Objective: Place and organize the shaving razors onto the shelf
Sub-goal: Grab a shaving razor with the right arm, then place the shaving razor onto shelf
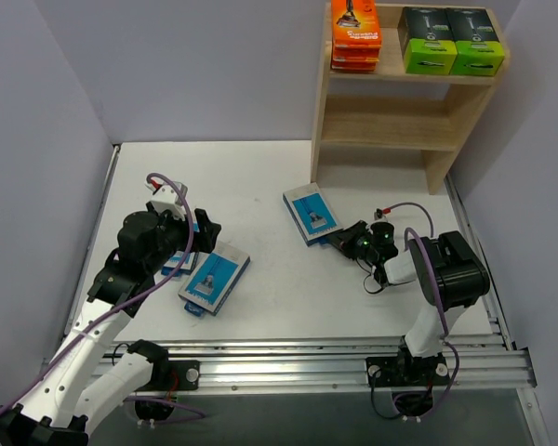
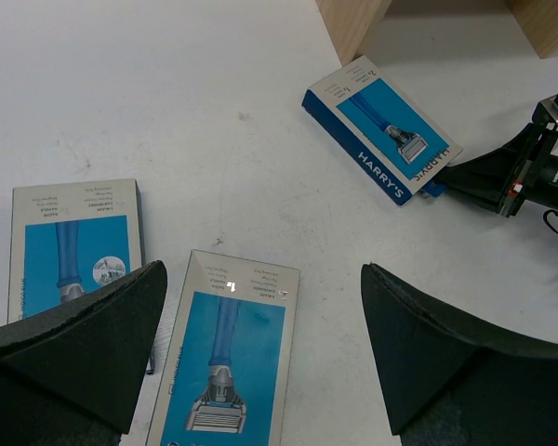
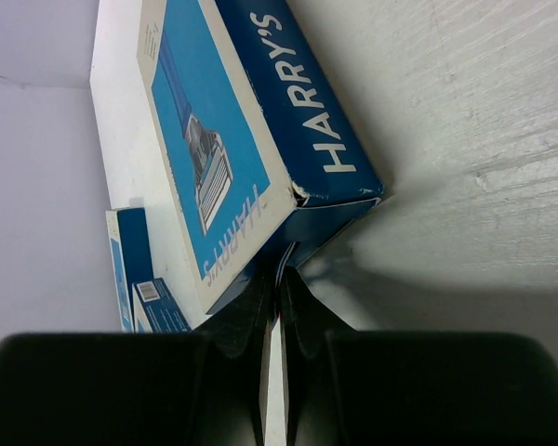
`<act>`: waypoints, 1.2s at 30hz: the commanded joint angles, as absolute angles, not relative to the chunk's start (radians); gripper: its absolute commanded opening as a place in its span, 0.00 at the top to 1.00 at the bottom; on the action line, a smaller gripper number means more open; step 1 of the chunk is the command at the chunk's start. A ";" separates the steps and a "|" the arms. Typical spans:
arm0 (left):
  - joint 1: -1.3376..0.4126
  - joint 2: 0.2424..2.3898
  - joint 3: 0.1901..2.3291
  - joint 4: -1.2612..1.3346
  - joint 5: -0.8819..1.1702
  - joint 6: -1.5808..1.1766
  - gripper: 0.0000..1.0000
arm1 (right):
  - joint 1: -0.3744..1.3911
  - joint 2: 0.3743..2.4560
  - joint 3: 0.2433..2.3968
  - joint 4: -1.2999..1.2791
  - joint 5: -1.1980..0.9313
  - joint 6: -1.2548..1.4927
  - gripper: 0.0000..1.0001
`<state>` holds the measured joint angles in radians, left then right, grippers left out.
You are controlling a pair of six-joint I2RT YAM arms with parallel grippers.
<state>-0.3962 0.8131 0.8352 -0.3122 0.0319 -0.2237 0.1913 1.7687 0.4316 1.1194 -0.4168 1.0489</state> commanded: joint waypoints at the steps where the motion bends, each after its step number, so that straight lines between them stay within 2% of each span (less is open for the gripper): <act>1: -0.388 0.808 0.884 -0.308 0.041 -0.210 0.06 | 0.190 1.692 0.503 1.160 -0.403 1.025 1.00; 19: -0.388 0.819 0.888 -0.310 0.067 -0.219 0.06 | 0.106 1.309 0.575 0.721 -0.439 0.864 1.00; 36: -0.397 0.795 0.885 -0.310 0.074 -0.222 0.06 | 0.006 1.121 0.707 0.580 -0.515 0.868 1.00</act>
<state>-0.3962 0.8131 0.8387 -0.3183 0.0647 -0.2245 0.0231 1.1782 0.6491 0.5533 -0.4786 0.8845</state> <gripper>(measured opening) 0.941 0.010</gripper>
